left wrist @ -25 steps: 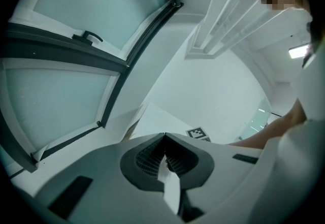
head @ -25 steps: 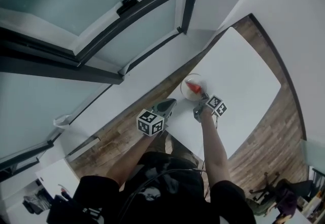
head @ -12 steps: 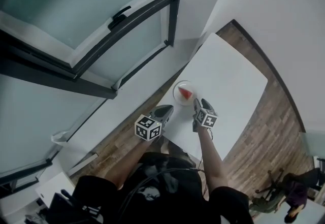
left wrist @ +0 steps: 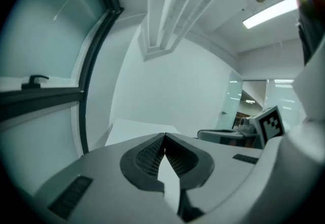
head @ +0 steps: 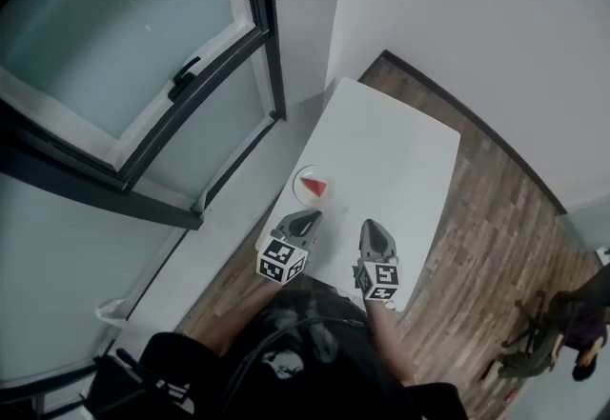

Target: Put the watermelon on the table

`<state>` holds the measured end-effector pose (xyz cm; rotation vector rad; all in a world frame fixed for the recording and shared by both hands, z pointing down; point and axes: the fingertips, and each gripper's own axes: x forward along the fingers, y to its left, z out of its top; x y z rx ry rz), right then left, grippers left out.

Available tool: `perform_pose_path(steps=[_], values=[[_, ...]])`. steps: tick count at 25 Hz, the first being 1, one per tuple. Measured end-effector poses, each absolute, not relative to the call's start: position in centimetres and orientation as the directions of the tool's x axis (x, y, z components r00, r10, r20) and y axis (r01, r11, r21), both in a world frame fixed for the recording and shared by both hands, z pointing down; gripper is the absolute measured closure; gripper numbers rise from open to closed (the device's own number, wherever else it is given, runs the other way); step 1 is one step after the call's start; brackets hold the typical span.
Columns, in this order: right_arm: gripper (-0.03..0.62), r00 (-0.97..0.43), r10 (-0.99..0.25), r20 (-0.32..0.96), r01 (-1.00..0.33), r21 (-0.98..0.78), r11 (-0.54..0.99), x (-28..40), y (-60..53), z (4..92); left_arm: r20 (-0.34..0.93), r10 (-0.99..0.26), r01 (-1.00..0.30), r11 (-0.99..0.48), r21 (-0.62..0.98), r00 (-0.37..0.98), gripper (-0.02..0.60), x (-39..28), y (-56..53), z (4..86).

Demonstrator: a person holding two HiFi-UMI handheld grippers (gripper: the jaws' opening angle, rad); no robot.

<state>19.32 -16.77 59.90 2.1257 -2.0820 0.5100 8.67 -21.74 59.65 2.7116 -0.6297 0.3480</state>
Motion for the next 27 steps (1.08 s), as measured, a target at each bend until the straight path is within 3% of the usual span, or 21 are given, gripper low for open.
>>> perform_pose_path(steps=[8, 27], values=[[0.582, 0.036, -0.965, 0.259, -0.989, -0.132, -0.072, 21.2, -13.6, 55.8, 0.269, -0.386, -0.436, -0.886, 0.157, 0.882, 0.577, 11.6, -20.4, 56.0], [0.583, -0.123, -0.961, 0.248, -0.986, -0.138, 0.091, 17.5, -13.6, 55.6, 0.326, -0.438, -0.506, -0.847, 0.164, 0.838, 0.577, 8.8, -18.8, 57.9]])
